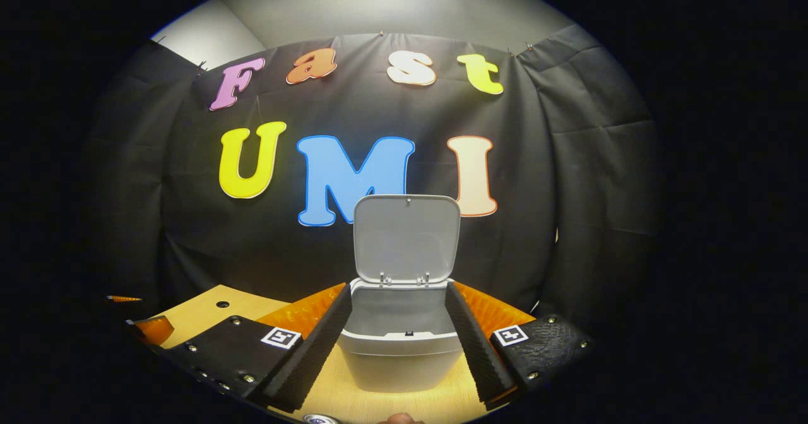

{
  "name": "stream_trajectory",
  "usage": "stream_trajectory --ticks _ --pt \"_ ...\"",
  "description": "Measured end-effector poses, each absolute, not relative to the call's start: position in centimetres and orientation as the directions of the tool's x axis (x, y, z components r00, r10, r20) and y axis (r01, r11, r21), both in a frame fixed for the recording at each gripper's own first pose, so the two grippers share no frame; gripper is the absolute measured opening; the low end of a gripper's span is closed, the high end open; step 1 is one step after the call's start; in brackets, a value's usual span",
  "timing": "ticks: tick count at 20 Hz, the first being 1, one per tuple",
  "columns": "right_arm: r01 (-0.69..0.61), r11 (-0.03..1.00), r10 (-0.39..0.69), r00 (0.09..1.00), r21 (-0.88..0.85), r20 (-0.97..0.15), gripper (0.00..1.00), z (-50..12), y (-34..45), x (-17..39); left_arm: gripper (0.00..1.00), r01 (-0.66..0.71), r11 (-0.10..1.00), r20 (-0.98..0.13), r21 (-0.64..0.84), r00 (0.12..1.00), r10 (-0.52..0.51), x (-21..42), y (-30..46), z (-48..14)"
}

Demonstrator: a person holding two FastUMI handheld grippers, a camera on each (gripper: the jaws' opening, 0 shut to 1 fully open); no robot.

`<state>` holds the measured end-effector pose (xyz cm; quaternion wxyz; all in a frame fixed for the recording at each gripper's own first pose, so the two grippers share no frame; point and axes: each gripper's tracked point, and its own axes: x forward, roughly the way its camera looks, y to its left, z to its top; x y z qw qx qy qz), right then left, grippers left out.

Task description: Press the lid of the desktop garbage bin to open it, pick up the crumpled paper on the desktop and throw it into the bin, then pick up the pop can on the desktop and drop it into the bin, and finally close the garbage bin lid.

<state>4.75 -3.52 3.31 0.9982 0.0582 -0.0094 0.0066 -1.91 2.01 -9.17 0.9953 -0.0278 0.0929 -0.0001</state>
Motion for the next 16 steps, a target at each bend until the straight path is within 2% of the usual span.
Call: stream_trajectory --ticks 3,4,5,6,7,12,13,16 --pt "-0.030 0.992 0.025 0.999 0.123 0.041 0.95 3.3 -2.3 3.7 0.91 -0.005 0.996 -0.284 -0.093 0.958 -0.022 -2.4 2.5 -12.9" --pt "-0.040 0.992 0.036 0.999 0.120 0.041 1.00 3.2 -1.7 3.4 0.95 -0.008 0.994 -0.314 -0.109 0.949 -0.027 -2.7 2.6 -14.2" --pt "-0.048 0.993 0.045 0.998 0.112 0.037 1.00 2.9 -1.2 3.1 0.99 -0.008 0.992 -0.343 -0.124 0.938 -0.036 -2.9 2.7 -15.3" --pt "-0.053 0.994 0.050 0.998 0.099 0.031 1.00 2.6 -0.7 3.0 0.97 -0.009 0.991 -0.375 -0.134 0.926 -0.042 -3.0 2.9 -16.5" --pt "-0.060 0.995 0.058 0.998 0.083 0.026 0.95 2.4 -0.1 2.7 0.94 -0.009 0.991 -0.405 -0.136 0.913 -0.047 -3.4 2.9 -17.5" --pt "-0.115 0.992 0.115 0.993 0.049 0.012 0.95 1.7 2.8 1.4 0.96 0.026 0.993 -0.511 -0.118 0.855 -0.083 -5.0 2.9 -22.5" --pt "-0.129 0.991 0.129 0.992 0.049 0.001 1.00 1.4 3.4 1.3 0.96 0.032 0.993 -0.526 -0.113 0.846 -0.087 -5.2 3.0 -23.3" --pt "-0.155 0.988 0.156 0.988 0.017 -0.015 0.95 0.9 4.5 0.7 0.96 0.051 0.994 -0.569 -0.099 0.817 -0.099 -6.1 3.0 -26.2"
